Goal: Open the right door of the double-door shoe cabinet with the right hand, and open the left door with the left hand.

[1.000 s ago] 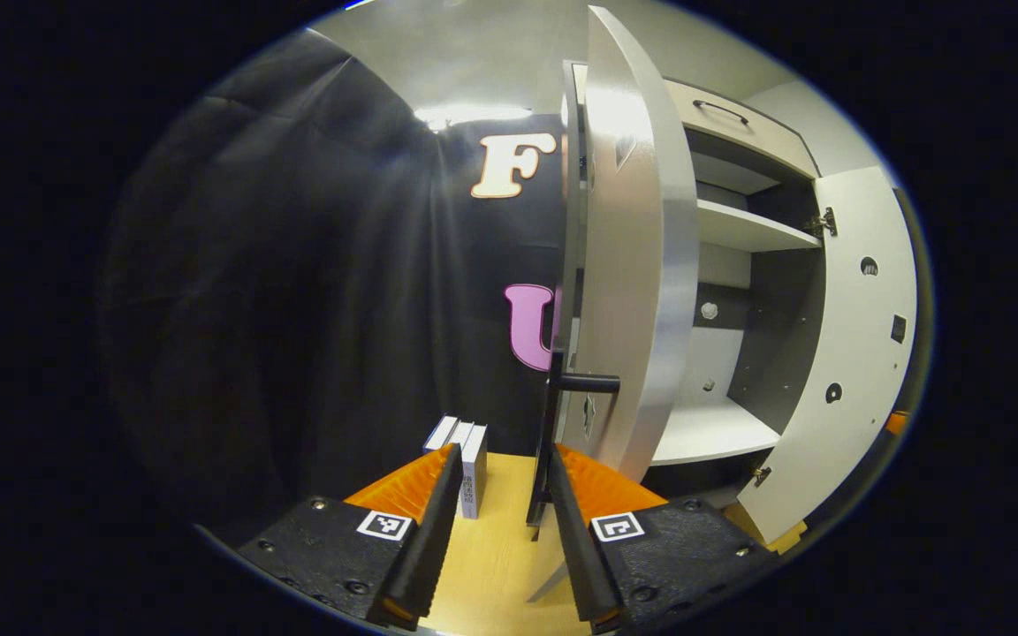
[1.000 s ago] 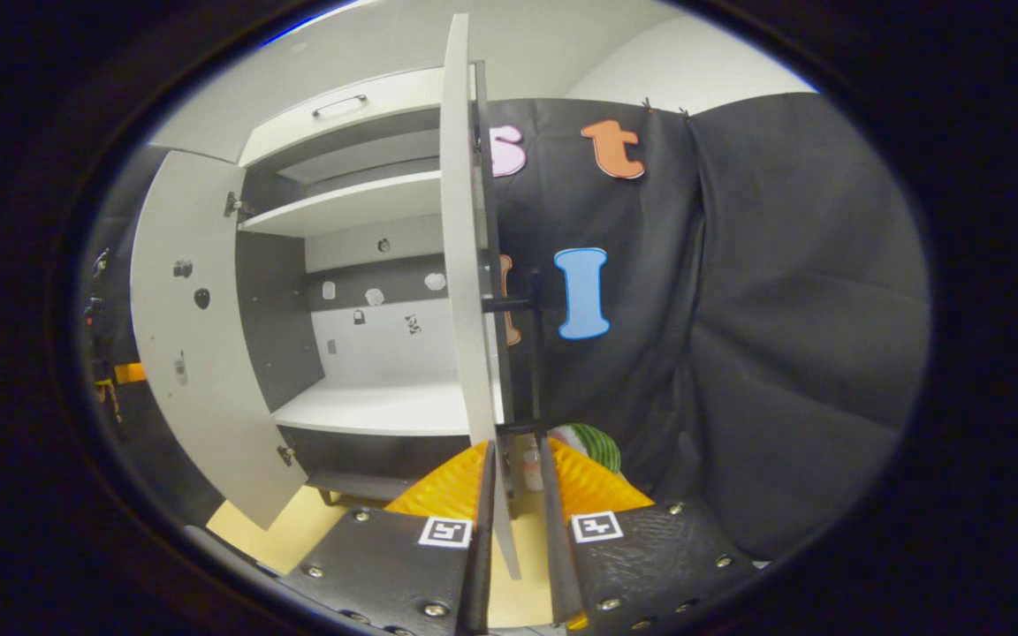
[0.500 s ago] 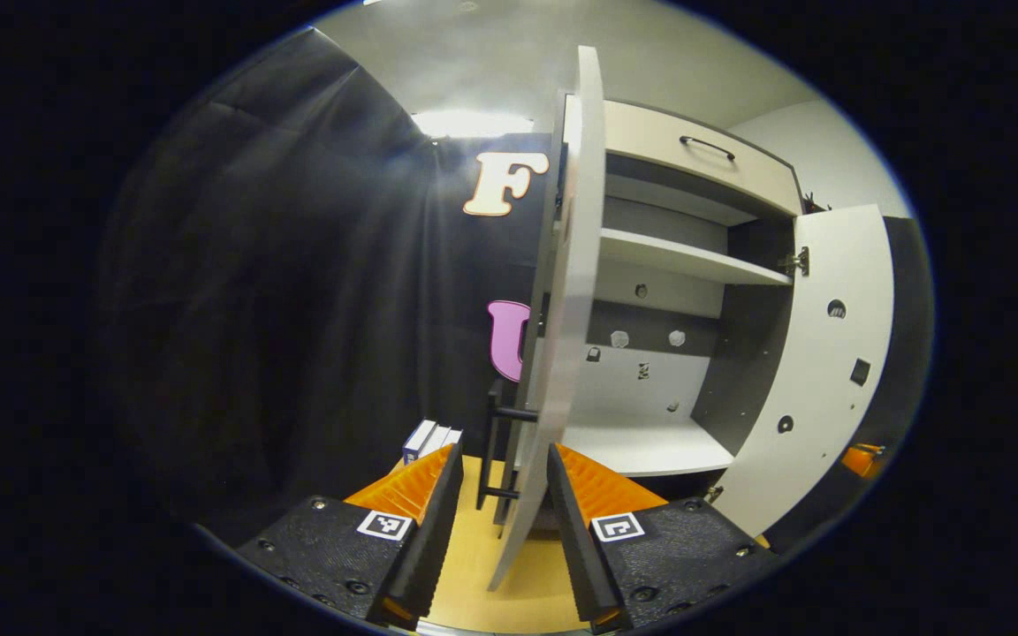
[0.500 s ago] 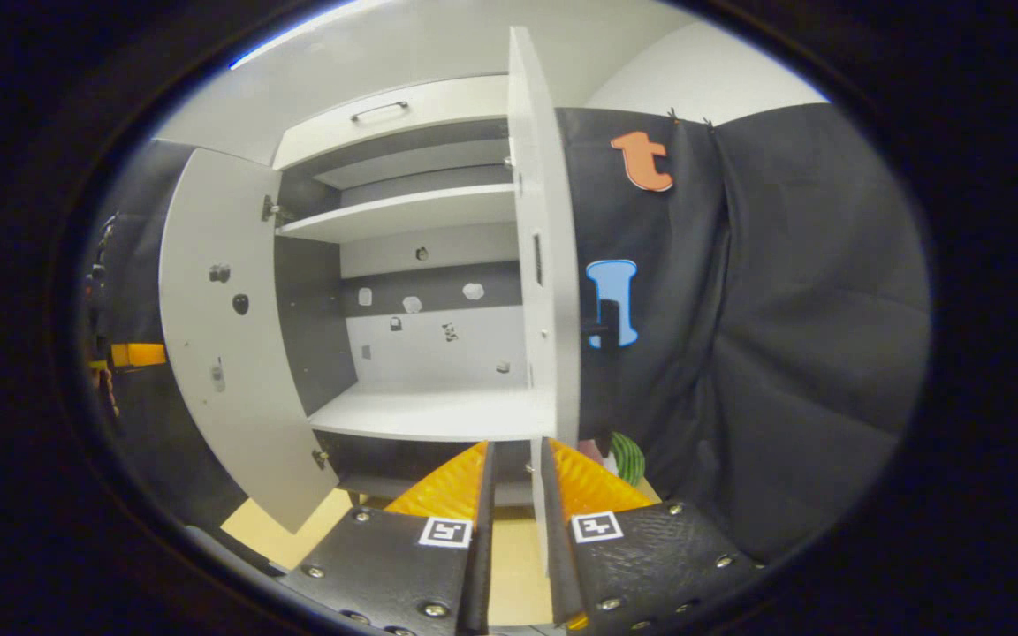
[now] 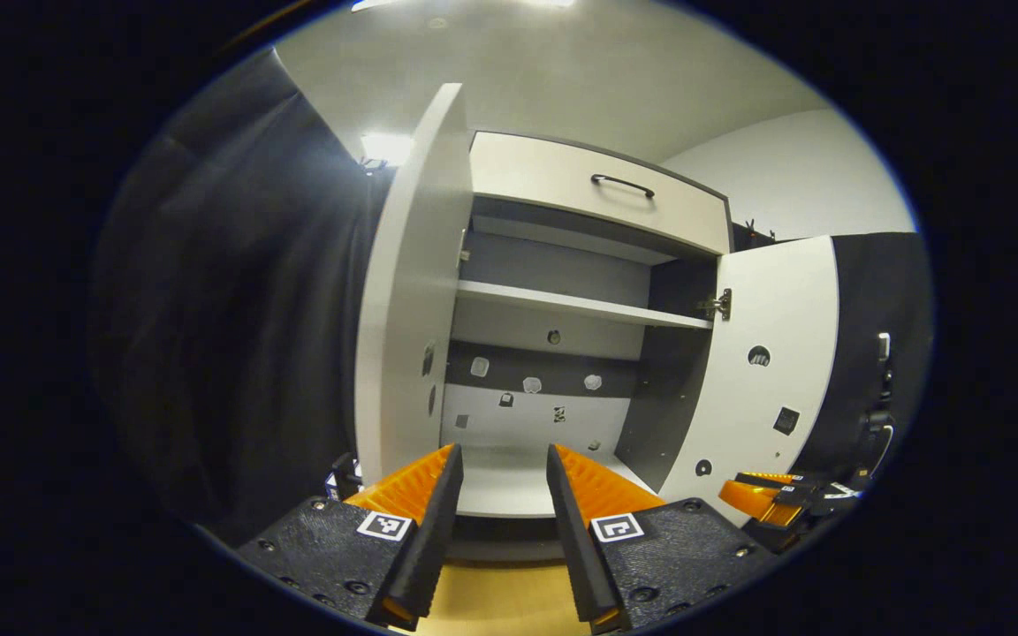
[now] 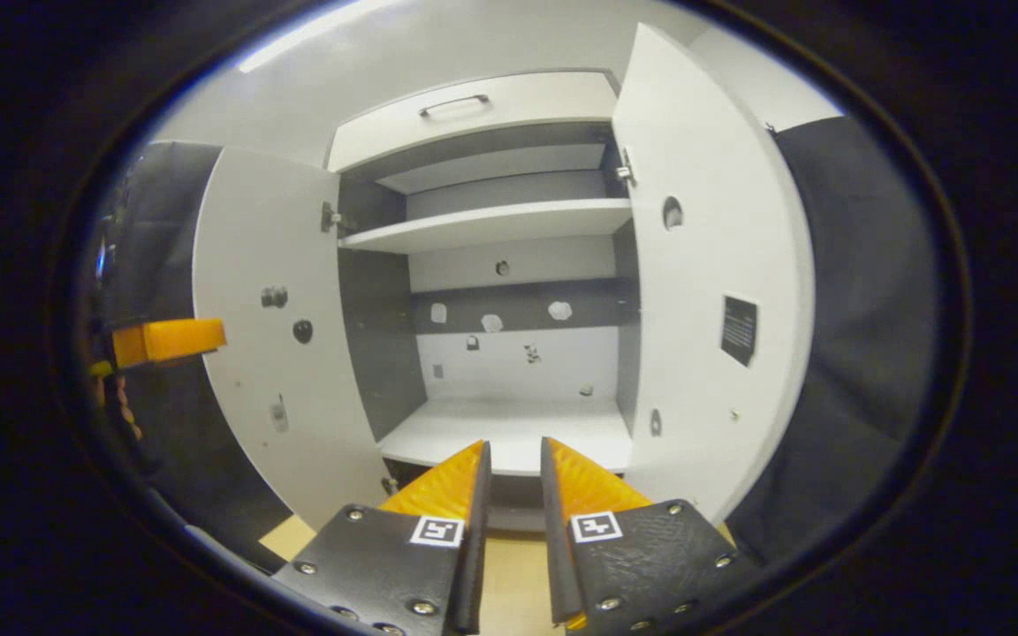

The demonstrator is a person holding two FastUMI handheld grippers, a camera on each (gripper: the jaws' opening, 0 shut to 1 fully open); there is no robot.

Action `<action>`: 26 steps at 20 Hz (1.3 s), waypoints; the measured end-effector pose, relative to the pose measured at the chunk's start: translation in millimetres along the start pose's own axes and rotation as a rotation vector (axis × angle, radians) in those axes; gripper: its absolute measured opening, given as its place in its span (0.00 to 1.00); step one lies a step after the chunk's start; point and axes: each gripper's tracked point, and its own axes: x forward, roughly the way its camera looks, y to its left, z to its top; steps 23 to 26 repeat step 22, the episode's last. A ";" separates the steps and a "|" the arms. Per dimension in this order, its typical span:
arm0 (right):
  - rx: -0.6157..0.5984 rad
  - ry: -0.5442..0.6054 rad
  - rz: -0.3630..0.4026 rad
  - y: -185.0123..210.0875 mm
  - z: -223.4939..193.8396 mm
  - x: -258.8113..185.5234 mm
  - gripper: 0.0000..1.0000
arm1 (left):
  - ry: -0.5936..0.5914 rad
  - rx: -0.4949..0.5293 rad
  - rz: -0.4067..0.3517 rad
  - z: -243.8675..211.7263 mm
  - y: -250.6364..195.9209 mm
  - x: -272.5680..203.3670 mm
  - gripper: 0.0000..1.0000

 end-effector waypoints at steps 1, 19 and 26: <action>0.024 -0.011 0.009 4.3 12.4 8.5 0.30 | -0.010 0.013 -0.010 3.9 -7.5 9.1 0.59; 0.041 -0.154 -0.084 1.3 114.8 20.2 0.97 | -0.076 0.089 -0.015 37.3 -77.8 69.4 0.98; 0.032 -0.136 -0.090 -3.0 109.6 21.5 0.97 | -0.076 0.081 -0.025 36.4 -83.8 69.8 0.96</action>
